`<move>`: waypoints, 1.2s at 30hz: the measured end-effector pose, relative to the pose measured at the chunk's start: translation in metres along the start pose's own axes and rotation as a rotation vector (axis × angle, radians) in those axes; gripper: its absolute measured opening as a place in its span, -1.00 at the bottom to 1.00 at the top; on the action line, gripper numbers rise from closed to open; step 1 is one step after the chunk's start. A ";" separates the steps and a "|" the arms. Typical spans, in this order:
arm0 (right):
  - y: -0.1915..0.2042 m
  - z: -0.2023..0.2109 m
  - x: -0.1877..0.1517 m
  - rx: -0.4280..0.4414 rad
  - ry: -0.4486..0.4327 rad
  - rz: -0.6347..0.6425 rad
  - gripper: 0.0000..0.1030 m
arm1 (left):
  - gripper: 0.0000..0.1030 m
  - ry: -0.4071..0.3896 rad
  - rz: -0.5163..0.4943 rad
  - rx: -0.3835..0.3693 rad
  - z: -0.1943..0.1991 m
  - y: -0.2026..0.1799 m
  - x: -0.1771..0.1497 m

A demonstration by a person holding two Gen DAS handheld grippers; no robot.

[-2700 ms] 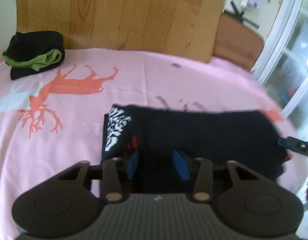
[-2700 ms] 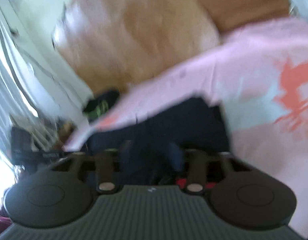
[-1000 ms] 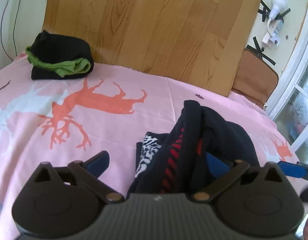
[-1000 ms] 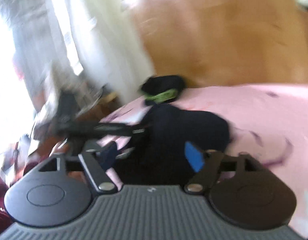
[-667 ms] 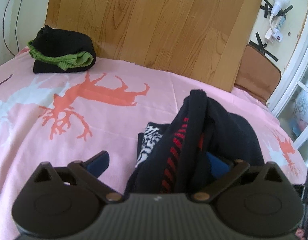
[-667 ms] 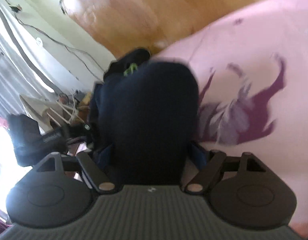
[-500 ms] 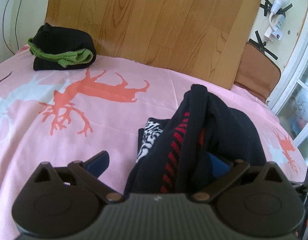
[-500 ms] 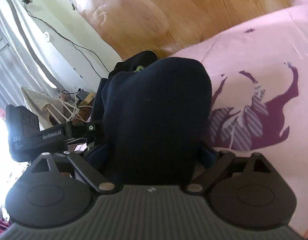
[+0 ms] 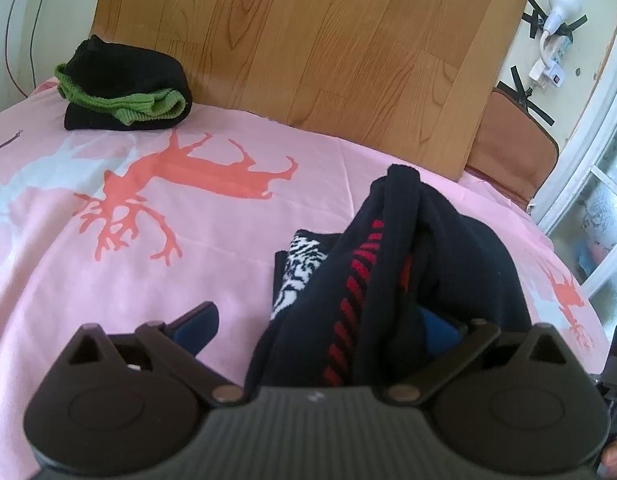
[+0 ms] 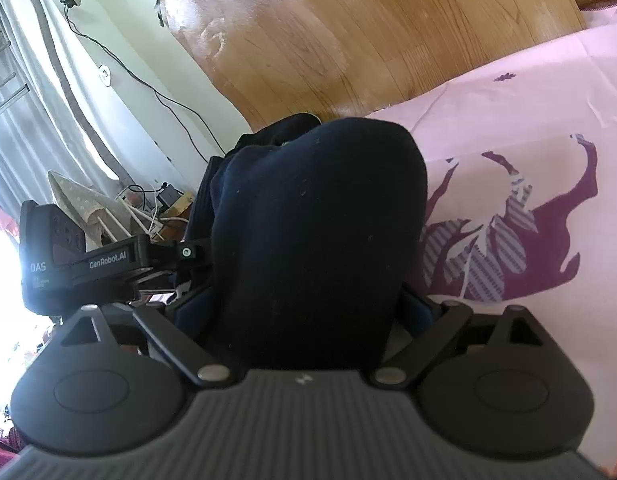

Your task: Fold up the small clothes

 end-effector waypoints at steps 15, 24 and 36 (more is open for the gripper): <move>-0.001 0.000 0.000 0.000 -0.005 0.005 0.88 | 1.00 0.002 0.010 -0.006 0.002 0.002 -0.005; 0.000 0.002 -0.002 -0.012 -0.014 0.001 0.89 | 1.00 0.012 0.020 -0.014 0.007 0.006 -0.010; 0.003 0.003 -0.006 -0.013 -0.021 0.015 1.00 | 1.00 0.018 0.036 -0.029 0.008 0.008 -0.015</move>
Point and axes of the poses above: each gripper's, at about its wrist camera, not at the fingertips, and z roughly against the way its jaws point, y to its left, x to its top, the point moved 8 cm from there along -z, roughly the way its jaws point, and after that the axes turned 9 degrees about -x, right-handed, at the moved point
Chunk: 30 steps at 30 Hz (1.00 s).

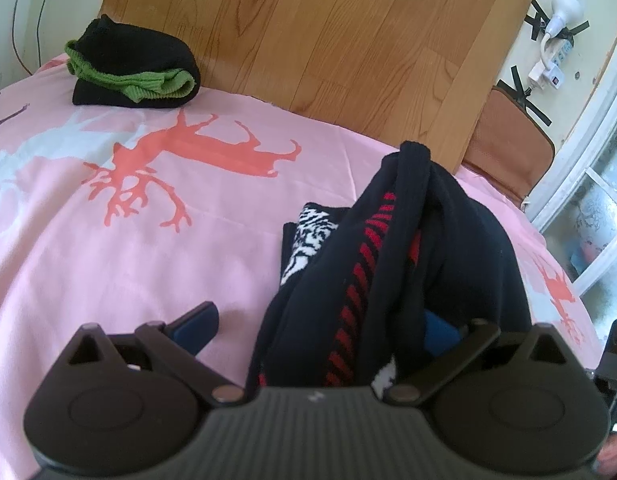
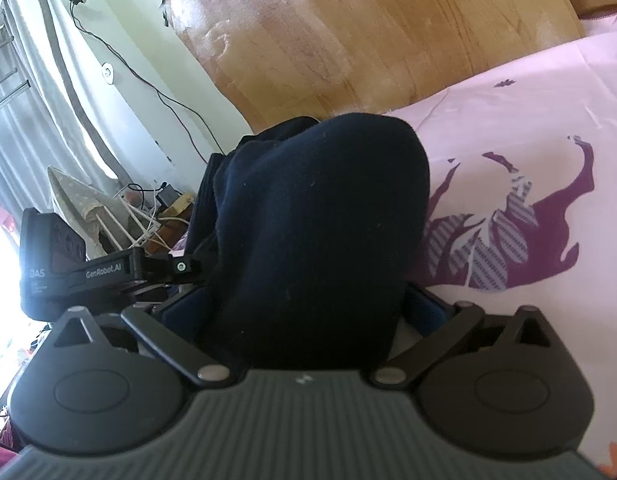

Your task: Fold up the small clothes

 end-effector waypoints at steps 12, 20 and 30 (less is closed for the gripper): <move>-0.001 0.000 0.001 0.002 -0.003 0.003 1.00 | 1.00 0.002 0.010 -0.018 0.000 0.001 -0.002; -0.001 0.000 0.001 0.004 -0.002 0.003 1.00 | 1.00 0.000 0.012 -0.019 0.000 0.000 -0.002; -0.004 0.002 0.004 0.027 0.026 0.010 1.00 | 1.00 0.002 0.003 -0.078 0.004 0.004 -0.004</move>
Point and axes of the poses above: each gripper's, at about its wrist camera, not at the fingertips, and z roughly against the way its jaws point, y to its left, x to its top, the point moved 8 cm from there along -z, roughly the way its jaws point, and after that the axes turned 9 degrees about -x, right-handed, at the moved point
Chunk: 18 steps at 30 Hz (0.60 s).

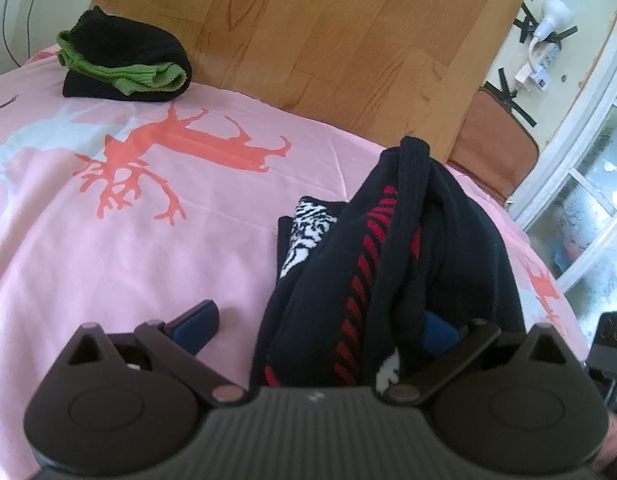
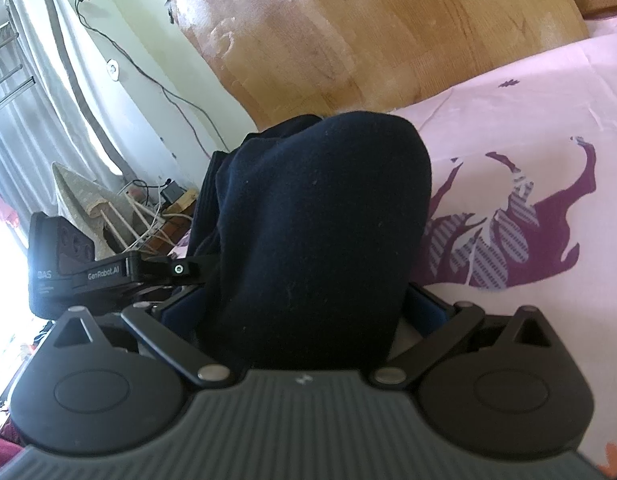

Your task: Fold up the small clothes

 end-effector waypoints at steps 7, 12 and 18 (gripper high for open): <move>-0.010 -0.002 0.012 0.044 0.094 -0.057 1.00 | 1.00 0.005 0.058 -0.090 0.008 0.007 -0.001; 0.003 -0.007 0.016 -0.003 0.110 0.060 0.40 | 0.40 0.022 0.170 -0.174 -0.003 0.002 0.000; 0.005 0.009 0.047 -0.021 0.017 0.209 0.21 | 0.24 0.015 0.135 -0.145 -0.025 -0.019 0.026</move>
Point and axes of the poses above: each gripper's, at about its wrist camera, not at the fingertips, and z roughly against the way its jaws point, y to its left, x to its top, the point moved 8 cm from there along -z, roughly the way its jaws point, and after that the axes turned 9 degrees about -x, right-handed, at the moved point
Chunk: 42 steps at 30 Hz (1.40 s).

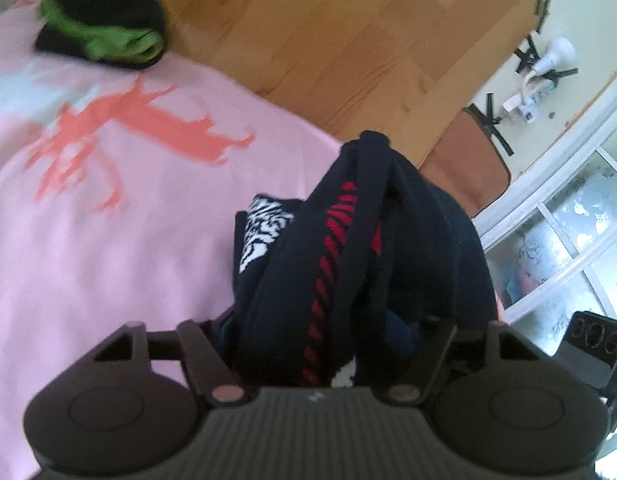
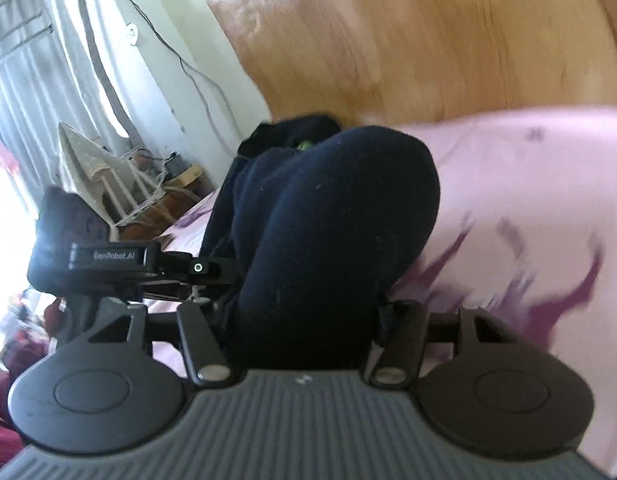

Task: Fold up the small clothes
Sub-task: 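Lower the held sweater onto the sheet beside the brown cushion with both grippers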

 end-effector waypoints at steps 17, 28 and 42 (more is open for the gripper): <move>-0.207 0.006 0.137 -0.334 -0.239 0.059 0.19 | 0.18 0.039 -0.367 -0.006 -0.249 -0.121 0.125; -0.314 -0.043 0.125 -0.404 -0.143 -0.166 0.29 | 0.32 -0.012 -0.541 0.153 -0.353 -0.115 0.107; -0.316 -0.042 0.123 -0.409 -0.179 -0.184 0.60 | 0.99 -0.121 -0.552 0.329 -0.342 -0.108 0.114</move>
Point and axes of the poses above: each gripper's, at about its wrist camera, not at the fingertips, and z roughly against the way its jaws point, y to its left, x to its top, the point moved 8 cm from there along -z, roughly the way its jaws point, and after that the axes turned 9 degrees about -x, right-handed, at the moved point
